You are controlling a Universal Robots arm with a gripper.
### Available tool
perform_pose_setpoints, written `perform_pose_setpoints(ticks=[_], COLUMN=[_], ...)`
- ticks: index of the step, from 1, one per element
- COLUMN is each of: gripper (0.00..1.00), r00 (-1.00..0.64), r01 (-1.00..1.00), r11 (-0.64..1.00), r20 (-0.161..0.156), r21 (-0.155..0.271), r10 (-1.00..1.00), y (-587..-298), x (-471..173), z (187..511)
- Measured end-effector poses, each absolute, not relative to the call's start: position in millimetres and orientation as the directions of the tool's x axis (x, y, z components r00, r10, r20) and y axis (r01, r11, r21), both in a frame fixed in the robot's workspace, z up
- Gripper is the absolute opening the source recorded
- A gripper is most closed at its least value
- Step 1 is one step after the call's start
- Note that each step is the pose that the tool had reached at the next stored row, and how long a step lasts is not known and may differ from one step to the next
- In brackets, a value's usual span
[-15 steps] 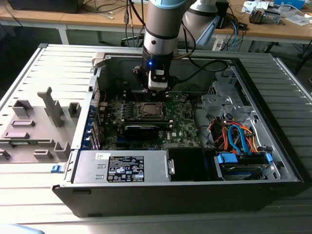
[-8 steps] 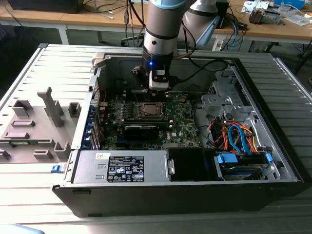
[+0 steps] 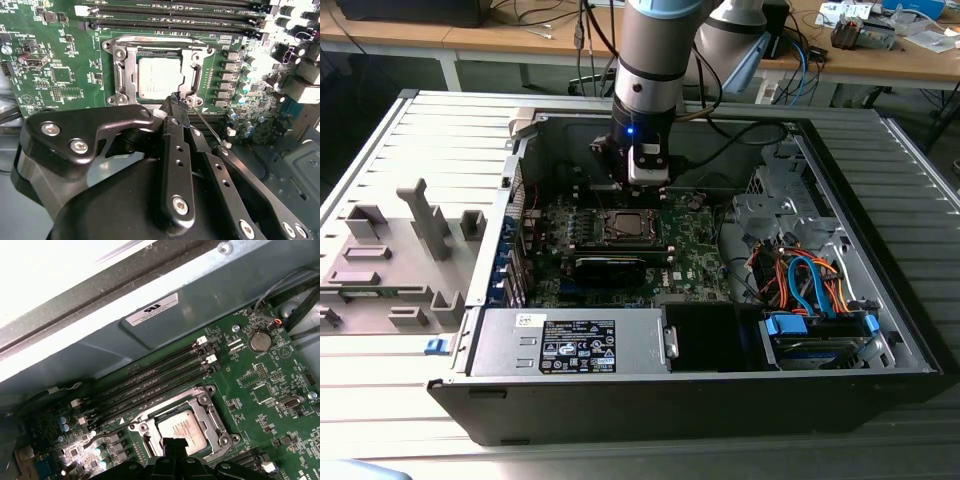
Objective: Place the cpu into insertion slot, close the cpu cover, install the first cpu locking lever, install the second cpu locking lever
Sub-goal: 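Install the first cpu locking lever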
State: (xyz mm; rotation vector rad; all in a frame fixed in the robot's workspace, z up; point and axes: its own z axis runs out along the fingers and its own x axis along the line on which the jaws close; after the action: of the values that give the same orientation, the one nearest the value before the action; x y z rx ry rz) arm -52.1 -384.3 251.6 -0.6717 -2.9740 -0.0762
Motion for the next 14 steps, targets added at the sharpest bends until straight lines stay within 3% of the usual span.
perform_pose_setpoints(ticks=[14], gripper=[0.11], r00=[-0.933], r01=[0.350], r11=[0.936], r20=[0.102], r21=[0.032], r10=[0.345], y=[-384.3], x=[-52.1], z=[251.6])
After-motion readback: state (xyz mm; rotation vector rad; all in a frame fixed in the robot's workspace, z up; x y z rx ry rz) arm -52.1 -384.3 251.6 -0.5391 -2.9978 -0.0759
